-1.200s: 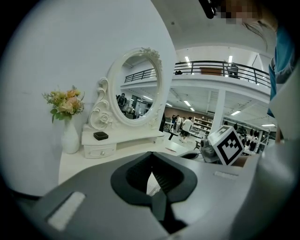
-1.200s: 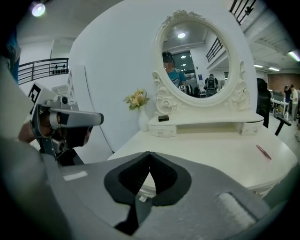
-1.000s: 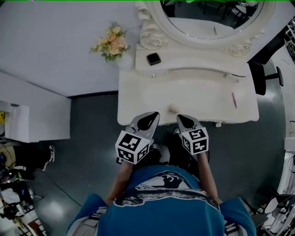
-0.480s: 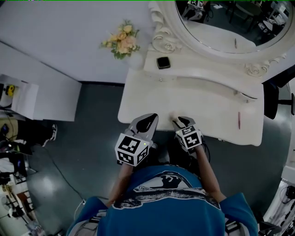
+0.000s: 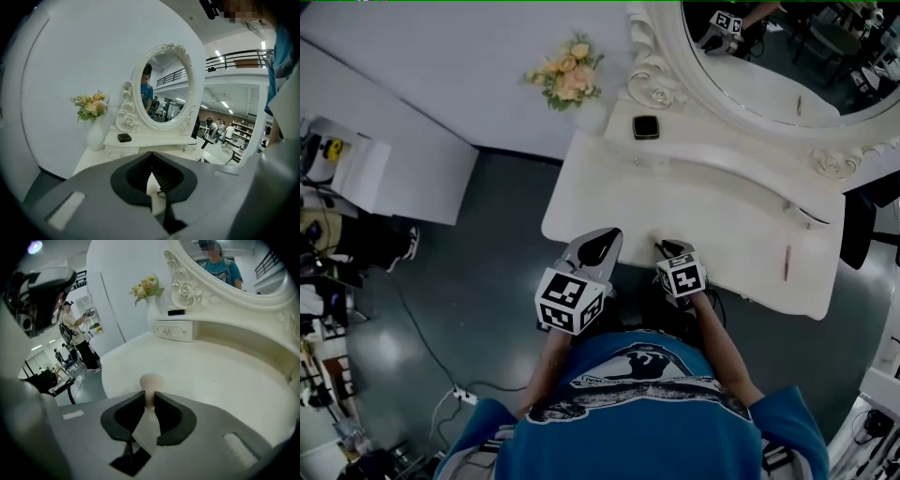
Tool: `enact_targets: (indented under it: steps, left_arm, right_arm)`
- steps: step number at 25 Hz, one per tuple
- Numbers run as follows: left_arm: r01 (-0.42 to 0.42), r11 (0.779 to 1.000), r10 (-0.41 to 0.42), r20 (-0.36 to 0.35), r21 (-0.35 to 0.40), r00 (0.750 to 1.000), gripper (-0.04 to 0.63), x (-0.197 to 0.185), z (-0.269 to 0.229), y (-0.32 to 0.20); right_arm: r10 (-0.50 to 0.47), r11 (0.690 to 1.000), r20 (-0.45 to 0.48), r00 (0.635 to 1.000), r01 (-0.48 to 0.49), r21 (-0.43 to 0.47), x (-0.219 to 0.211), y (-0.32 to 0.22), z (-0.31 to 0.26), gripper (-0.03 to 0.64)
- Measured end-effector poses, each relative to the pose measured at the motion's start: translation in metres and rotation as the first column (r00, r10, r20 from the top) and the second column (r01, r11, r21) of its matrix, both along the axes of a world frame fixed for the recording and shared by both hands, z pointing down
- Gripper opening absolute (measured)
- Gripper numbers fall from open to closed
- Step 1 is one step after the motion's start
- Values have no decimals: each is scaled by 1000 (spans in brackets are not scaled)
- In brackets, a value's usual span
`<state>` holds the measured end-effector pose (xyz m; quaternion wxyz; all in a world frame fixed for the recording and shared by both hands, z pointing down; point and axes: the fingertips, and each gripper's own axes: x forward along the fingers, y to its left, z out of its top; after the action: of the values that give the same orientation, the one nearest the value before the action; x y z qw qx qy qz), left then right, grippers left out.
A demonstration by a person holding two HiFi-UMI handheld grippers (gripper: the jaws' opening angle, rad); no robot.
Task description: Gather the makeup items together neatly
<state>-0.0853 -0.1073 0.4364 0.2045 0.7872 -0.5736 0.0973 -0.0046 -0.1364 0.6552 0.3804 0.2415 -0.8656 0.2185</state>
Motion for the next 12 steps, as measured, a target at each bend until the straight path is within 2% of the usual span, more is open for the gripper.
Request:
enact_targets:
  steps: [5,9,12]
  left_arm:
    - [7,1000,-7,2,13,1000,11,7,-2,-4]
    - [-8,1000,8,3,16,1000,11,18,-2,-7]
    - [-28,999,28,3,18,1000,11,29,-1,-12]
  right_arm:
    - [76,991,61,995,-68,-119,8,-4,-8,58]
    - [101,990,70,992,-93,-107,25,-8,-15,55]
    - [156,984,84,984,-147,-102,41,-19,-22,55]
